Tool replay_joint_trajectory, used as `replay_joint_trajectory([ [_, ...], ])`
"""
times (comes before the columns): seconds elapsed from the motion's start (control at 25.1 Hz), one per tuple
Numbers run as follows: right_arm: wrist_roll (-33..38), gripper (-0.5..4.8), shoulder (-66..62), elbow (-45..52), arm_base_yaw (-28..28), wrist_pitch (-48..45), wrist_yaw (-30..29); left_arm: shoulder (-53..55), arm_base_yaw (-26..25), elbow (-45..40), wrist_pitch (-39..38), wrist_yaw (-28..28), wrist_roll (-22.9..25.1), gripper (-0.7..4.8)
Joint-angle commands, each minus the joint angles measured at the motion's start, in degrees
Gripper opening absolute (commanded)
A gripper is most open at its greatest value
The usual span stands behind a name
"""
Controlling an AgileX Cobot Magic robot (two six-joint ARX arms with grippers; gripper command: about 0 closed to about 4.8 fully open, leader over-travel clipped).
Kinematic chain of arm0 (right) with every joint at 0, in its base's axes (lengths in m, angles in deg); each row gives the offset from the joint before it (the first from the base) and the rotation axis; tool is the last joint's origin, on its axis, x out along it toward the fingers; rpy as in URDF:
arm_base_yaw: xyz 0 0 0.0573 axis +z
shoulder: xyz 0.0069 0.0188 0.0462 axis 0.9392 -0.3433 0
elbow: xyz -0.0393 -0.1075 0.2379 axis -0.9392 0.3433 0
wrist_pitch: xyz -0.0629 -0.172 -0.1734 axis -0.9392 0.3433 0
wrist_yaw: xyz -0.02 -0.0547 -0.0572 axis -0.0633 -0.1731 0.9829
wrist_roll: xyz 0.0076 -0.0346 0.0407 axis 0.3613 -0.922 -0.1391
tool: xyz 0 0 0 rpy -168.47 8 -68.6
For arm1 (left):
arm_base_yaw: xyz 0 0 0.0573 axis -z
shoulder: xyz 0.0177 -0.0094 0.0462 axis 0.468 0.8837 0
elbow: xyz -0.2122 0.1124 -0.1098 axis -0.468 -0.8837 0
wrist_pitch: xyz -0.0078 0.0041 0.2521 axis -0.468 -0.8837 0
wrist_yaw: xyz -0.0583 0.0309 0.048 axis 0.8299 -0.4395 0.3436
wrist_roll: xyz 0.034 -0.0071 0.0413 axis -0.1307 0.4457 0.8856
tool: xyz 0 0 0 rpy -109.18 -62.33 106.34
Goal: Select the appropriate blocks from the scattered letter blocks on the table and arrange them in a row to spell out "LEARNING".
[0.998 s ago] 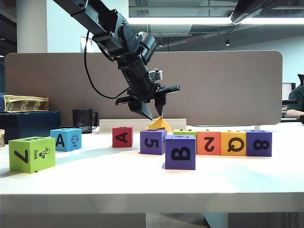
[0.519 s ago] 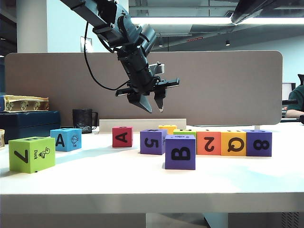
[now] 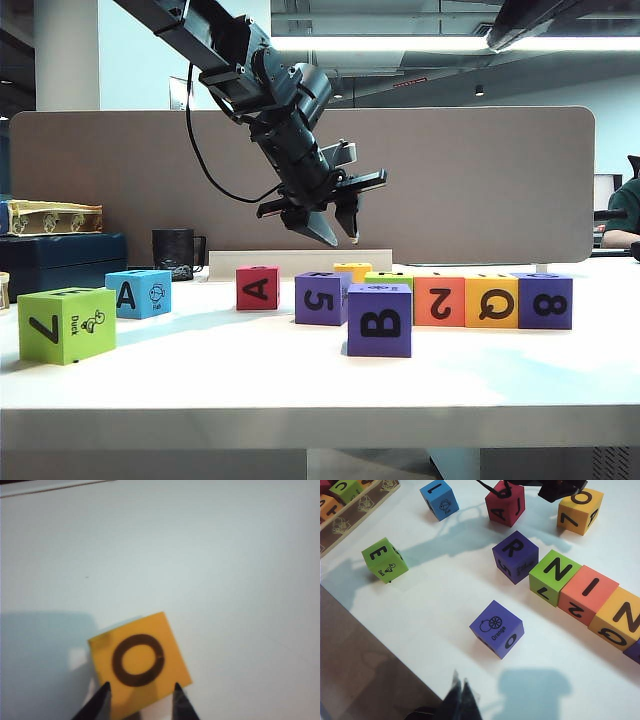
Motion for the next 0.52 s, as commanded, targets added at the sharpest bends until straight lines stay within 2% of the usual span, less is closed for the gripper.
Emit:
replay_joint_trajectory([
  [0.04, -0.2, -0.02, 0.1, -0.3, 0.1, -0.5, -0.3, 0.1, 0.1, 0.3, 1.3, 2.4, 0.2, 1.51],
  [0.28, -0.2, -0.02, 0.1, -0.3, 0.1, -0.5, -0.3, 1.4, 0.1, 0.3, 0.3, 4.8, 0.2, 1.51],
  [0.52, -0.2, -0.02, 0.1, -0.3, 0.1, -0.5, -0.3, 1.8, 0.0, 0.3, -1.2, 1.9, 0.2, 1.51],
])
